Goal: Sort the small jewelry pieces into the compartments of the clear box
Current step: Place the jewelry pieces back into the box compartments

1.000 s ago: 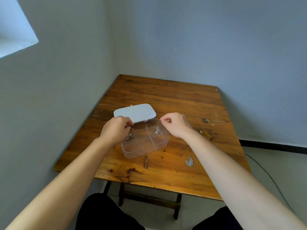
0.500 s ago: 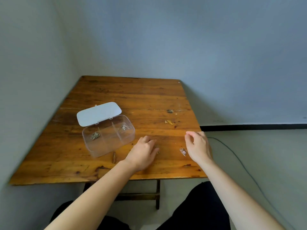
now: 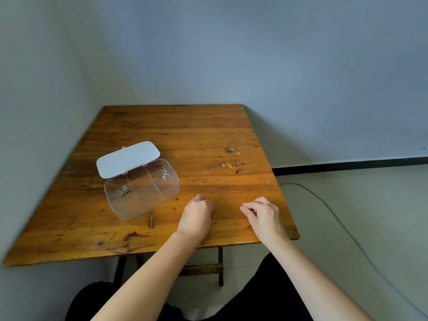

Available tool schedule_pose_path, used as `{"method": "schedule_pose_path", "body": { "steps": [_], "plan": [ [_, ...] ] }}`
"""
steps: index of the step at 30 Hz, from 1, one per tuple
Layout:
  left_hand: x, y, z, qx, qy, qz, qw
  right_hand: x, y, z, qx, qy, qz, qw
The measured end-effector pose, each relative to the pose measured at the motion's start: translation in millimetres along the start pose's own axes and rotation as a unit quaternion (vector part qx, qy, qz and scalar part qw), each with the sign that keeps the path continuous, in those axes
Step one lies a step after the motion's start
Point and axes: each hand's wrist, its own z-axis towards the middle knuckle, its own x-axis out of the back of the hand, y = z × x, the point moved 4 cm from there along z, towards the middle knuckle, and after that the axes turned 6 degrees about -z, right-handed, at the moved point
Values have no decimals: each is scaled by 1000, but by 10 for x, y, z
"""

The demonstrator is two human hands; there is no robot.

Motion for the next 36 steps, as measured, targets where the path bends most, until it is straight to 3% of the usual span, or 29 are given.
{"method": "schedule_pose_path", "body": {
  "steps": [6,10,15,20,25,32,36],
  "plan": [
    [33,-44,-19,14,-28,6,999,-41,-42,69,-2,-62,-76,995],
    [233,-150,-82,23,-20,-61,998,-45,-88,179,-15,-98,-82,992],
    [943,-292,-128,7,107,-155,982,-112,-337,408,-66,-119,75,988],
    [1631,-650,-134,70,185,-173,965,-186,-913,697,-85,-109,258,956],
    [1852,-1049,-234,118,178,-123,969,-180,-1547,979,-67,-96,357,927],
    [1554,-1491,-342,144,72,-54,986,-257,-2230,1235,-19,-121,392,912],
    [1410,-1614,-443,118,121,-41,985,-433,-2460,1292,3,-131,354,926]
  ]
}}
